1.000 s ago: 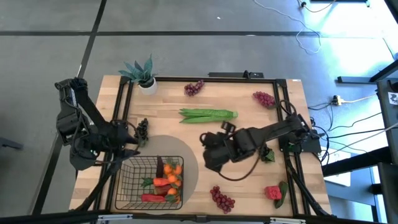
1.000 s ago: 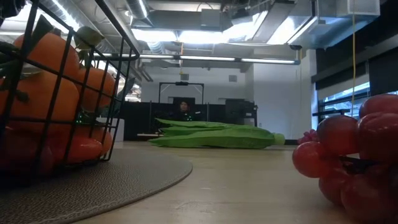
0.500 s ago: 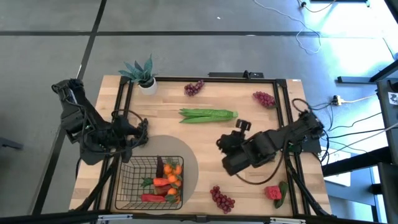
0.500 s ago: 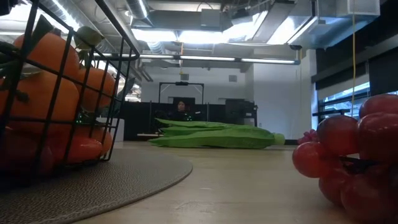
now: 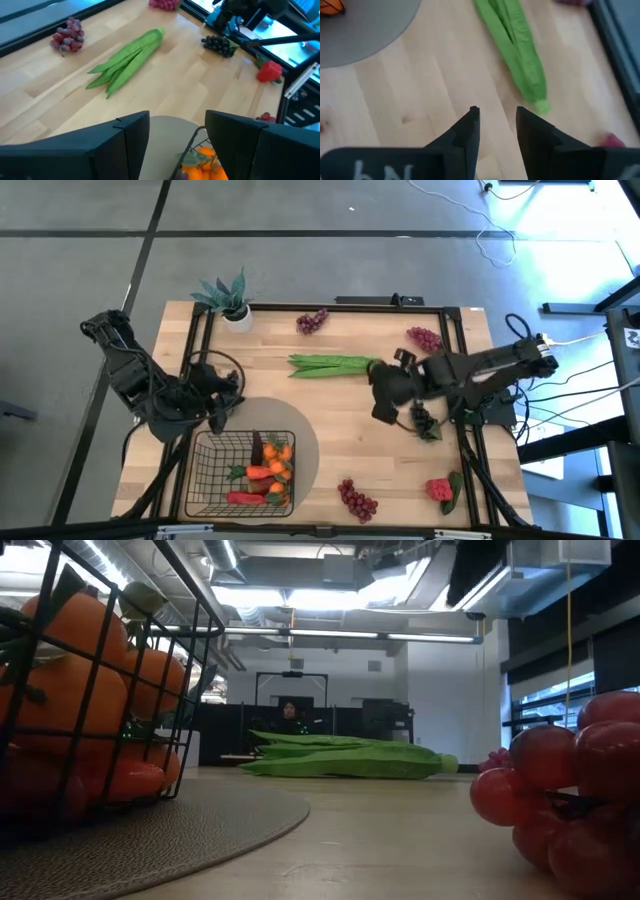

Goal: Build produce basket
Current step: Put the lettuce into the wire basket

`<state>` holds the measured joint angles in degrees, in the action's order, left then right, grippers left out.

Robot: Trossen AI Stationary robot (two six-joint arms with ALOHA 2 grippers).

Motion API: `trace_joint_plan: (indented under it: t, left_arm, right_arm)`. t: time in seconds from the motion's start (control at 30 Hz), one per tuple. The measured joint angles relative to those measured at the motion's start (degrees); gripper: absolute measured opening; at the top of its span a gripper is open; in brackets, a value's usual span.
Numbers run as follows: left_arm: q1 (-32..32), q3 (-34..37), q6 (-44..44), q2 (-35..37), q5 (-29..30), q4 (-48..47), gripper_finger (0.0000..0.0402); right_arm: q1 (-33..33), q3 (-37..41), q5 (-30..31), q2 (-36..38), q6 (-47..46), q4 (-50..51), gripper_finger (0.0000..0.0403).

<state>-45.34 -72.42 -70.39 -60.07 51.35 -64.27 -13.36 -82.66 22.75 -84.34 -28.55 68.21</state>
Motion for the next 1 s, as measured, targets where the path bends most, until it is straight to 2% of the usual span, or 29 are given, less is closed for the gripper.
trace_joint_plan:
  t: [0.3, 0.67, 0.83, 1.0]
  left_arm:
    - [5.2, 0.0, -0.1, 0.0, 0.0, 0.0, 0.0181]
    - [10.9, 0.0, 0.6, 0.0, 0.0, -0.3, 0.0181]
    - [13.2, 0.0, 3.6, 0.0, 0.0, -0.9, 0.0181]
    - [15.7, 0.0, 6.7, 0.0, 0.0, -0.9, 0.0181]
  right_arm:
    - [14.2, 3.9, -13.2, -0.3, 23.1, -19.0, 0.0113]
    - [26.8, 3.9, -27.3, -3.7, 38.0, -36.2, 0.0113]
    - [29.5, 3.9, -29.0, -8.4, 45.0, -40.9, 0.0113]
    - [31.6, 3.9, -29.1, -13.3, 43.4, -41.6, 0.0113]
